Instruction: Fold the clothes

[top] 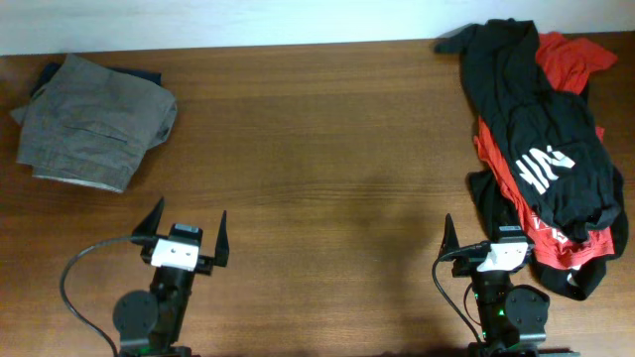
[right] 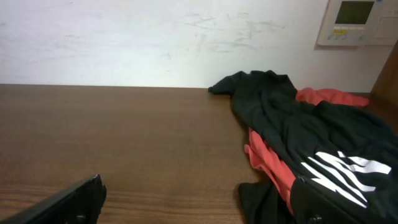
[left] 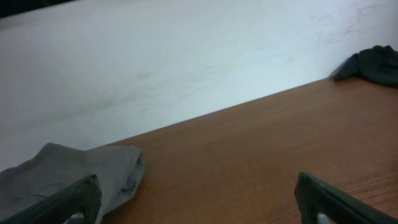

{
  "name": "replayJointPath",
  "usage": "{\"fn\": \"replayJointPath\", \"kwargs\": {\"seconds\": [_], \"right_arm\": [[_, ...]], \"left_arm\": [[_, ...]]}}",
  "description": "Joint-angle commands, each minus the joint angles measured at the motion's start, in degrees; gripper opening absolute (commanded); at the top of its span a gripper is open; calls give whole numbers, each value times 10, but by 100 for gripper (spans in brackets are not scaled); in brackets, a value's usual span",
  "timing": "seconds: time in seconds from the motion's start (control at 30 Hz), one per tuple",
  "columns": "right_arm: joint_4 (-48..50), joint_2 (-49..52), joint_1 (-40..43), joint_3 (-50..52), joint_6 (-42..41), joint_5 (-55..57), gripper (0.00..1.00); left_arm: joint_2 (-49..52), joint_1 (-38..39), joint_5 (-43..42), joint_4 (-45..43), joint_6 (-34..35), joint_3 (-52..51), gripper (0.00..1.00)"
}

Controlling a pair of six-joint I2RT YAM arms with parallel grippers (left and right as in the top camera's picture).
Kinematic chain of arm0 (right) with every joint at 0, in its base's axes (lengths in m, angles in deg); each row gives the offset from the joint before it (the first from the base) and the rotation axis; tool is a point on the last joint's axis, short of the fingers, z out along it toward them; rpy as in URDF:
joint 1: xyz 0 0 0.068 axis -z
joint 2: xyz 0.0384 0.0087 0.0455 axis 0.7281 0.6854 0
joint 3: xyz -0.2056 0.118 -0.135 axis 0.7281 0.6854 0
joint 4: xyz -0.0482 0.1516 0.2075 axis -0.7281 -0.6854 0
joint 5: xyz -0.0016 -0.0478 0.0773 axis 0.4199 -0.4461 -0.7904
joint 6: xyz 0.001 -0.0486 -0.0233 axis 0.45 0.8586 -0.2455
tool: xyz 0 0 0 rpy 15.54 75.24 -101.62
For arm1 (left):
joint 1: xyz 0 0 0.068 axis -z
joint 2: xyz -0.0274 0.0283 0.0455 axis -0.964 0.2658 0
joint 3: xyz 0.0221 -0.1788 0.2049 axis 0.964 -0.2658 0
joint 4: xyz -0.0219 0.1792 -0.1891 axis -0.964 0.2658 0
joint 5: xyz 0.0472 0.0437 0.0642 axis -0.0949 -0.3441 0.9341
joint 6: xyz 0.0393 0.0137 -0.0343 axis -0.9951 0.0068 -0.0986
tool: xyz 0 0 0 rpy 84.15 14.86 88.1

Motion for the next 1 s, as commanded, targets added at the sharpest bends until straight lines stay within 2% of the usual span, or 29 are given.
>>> {"fn": "replayJointPath", "kwargs": {"seconds": [0.0,0.2,0.43,0.63,0.97], "right_arm": [[-2,-5,4,4,-6,7,99],[-2,-5,4,4,-6,7,99],[-2,-5,4,4,-6,7,99],[-2,-5,4,4,-6,7,99],[-2,-5,4,4,-6,7,99]], "left_arm": [[-52,0,19,-3,-5,-39,99],[-120,-1,24,-1,-5,-84,99],[-186,-5,27,82,-5,-84,99],[-186,-5,31,133,-5,-84,99],[-185,-5,34,130,-5,-84,99]]}}
